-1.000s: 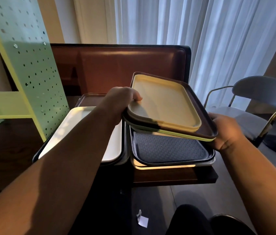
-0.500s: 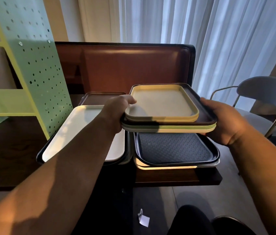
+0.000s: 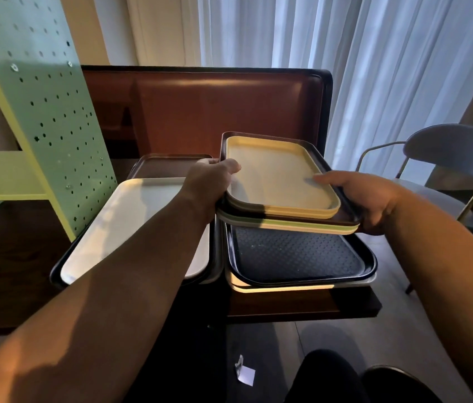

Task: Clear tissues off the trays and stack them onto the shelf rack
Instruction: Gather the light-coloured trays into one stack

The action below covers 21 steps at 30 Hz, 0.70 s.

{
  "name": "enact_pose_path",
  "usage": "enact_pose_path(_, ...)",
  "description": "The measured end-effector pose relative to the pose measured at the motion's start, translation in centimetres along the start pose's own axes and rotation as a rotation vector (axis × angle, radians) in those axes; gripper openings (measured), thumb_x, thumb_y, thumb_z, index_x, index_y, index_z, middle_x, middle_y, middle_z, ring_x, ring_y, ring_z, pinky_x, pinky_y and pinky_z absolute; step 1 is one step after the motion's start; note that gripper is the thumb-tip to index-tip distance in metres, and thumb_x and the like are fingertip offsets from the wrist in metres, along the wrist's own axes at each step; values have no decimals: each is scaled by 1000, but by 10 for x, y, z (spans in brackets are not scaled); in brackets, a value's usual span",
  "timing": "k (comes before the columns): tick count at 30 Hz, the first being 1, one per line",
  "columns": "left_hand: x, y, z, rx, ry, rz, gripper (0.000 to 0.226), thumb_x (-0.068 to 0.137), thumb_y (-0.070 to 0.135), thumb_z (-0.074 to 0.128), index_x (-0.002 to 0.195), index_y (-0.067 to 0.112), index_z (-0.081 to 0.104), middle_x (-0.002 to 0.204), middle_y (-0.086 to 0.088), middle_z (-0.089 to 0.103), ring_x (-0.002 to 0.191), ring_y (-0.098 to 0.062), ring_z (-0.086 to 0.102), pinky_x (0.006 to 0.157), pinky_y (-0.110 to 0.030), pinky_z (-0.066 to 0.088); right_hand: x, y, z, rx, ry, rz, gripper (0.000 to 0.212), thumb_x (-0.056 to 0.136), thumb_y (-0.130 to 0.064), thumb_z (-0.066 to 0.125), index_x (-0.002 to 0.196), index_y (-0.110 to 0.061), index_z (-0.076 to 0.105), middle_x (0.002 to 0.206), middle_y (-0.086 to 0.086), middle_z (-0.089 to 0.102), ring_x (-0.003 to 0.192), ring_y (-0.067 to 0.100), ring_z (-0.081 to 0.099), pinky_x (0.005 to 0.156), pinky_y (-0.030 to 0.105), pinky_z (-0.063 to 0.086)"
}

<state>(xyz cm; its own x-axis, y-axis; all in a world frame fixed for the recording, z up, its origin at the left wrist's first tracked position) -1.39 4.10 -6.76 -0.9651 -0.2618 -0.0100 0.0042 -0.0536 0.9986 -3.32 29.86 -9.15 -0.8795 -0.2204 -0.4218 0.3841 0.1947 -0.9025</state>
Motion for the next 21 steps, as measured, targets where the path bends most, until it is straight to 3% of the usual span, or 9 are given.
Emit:
enact_pose_path(2, 3, 1, 6, -34, -17, -5, 48, 84, 31, 64, 119, 0, 61, 112, -25, 72, 90, -33, 75, 78, -46, 63, 13, 3, -7, -48, 79, 9, 68, 77, -43, 81, 129, -6, 59, 109, 17, 73, 82, 30, 75, 66, 38, 61)
enact_pose_path(5, 14, 8, 12, -94, -58, 28, 38, 101, 21, 49, 121, -10, 60, 97, -26, 70, 66, -21, 72, 54, -29, 59, 29, 9, -17, 28, 140, -15, 62, 78, -37, 81, 127, -7, 59, 110, 16, 73, 83, 29, 75, 63, 35, 60)
enact_pose_path(8, 27, 15, 12, -77, -79, 47, 34, 101, 10, 45, 114, -18, 60, 94, -27, 65, 68, -24, 67, 51, -26, 54, 40, 13, -19, 239, 76, -67, 52, 88, -27, 70, 131, -2, 57, 101, 17, 73, 80, 29, 74, 60, 34, 61)
enact_pose_path(13, 49, 15, 20, -76, -109, -4, 36, 98, 9, 51, 126, -13, 57, 104, -26, 62, 87, -32, 63, 67, -34, 57, 43, 12, -15, 429, -89, -106, 39, 102, -17, 43, 136, 2, 47, 93, 19, 70, 77, 29, 73, 59, 38, 64)
enact_pose_path(16, 70, 12, 24, -41, -126, 15, 29, 101, 14, 51, 112, -8, 65, 91, -20, 67, 70, -23, 67, 55, -28, 57, 44, 10, -15, 502, -166, -92, 36, 105, -14, 38, 137, 2, 44, 91, 22, 72, 71, 29, 76, 54, 34, 62)
enact_pose_path(18, 78, 5, 23, 20, -79, -36, 32, 104, 28, 47, 97, 3, 66, 77, -11, 64, 61, -20, 63, 52, -29, 53, 49, 8, -20, 512, -160, -115, 37, 104, -13, 38, 138, 3, 44, 92, 21, 73, 74, 29, 77, 57, 35, 62)
enact_pose_path(21, 99, -23, 4, 347, 92, -162, 32, 102, 27, 45, 104, 1, 64, 86, -14, 63, 64, -24, 58, 54, -31, 47, 59, 4, -31, 496, -82, -162, 39, 104, -11, 40, 140, 6, 42, 103, 21, 69, 77, 27, 76, 61, 34, 63)
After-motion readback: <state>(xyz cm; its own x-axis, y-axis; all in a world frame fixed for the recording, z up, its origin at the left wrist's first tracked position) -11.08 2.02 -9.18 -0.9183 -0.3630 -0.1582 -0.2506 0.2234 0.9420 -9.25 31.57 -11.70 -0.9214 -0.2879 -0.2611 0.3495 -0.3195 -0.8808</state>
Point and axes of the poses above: each hand's wrist, its own x-axis towards the middle knuckle, its own z-axis out of the palm, y = z × x, the point moved 8 cm from there along x, towards the middle knuckle
